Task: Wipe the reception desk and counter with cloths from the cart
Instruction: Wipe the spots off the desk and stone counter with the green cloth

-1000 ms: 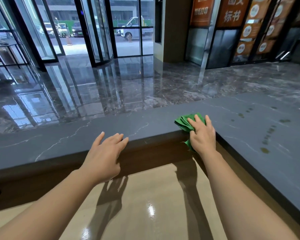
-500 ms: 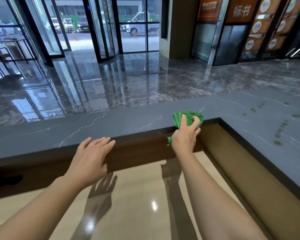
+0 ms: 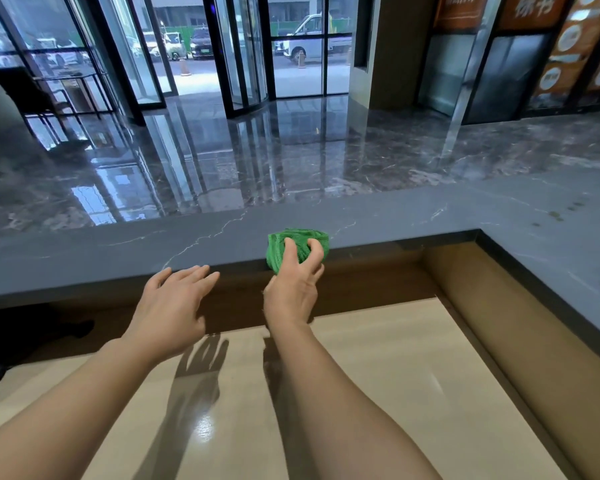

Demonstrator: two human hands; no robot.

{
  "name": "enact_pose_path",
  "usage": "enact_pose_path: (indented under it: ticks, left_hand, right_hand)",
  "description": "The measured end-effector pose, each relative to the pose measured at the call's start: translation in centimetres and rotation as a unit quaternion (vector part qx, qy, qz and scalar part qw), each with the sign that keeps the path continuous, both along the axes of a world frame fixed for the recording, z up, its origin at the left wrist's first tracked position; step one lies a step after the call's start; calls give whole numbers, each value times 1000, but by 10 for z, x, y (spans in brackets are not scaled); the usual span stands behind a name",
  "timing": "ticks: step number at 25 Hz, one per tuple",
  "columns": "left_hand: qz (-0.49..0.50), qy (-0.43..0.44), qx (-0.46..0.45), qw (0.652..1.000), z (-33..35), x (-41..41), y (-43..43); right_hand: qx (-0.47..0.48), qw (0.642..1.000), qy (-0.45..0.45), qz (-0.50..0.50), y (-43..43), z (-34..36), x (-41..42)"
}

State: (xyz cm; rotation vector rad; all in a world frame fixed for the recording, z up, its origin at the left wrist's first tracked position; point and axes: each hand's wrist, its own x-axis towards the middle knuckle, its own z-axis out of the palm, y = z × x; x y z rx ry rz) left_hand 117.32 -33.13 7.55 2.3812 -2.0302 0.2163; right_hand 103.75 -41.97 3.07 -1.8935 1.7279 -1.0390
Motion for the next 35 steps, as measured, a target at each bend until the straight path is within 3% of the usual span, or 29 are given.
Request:
enact_pose_path:
  ticks: [9, 17, 26, 32, 35]
  left_hand:
    - [-26, 0, -8, 1000, -1, -19, -15]
    - [-12, 24, -36, 999, -4, 10, 5]
    - [59, 62, -73, 994, -13, 90, 57]
    - [112, 82, -79, 987, -23, 156, 90]
    - [129, 123, -99, 979, -25, 177, 102]
  right_hand:
    - [-26, 995, 19, -93, -60, 4, -129]
    - [-9, 988, 30, -154, -46, 8, -72]
    - [12, 999, 42, -30, 37, 4, 100]
    - [56, 985, 94, 133, 96, 10, 211]
    - [-10, 967, 157, 202, 109, 18, 250]
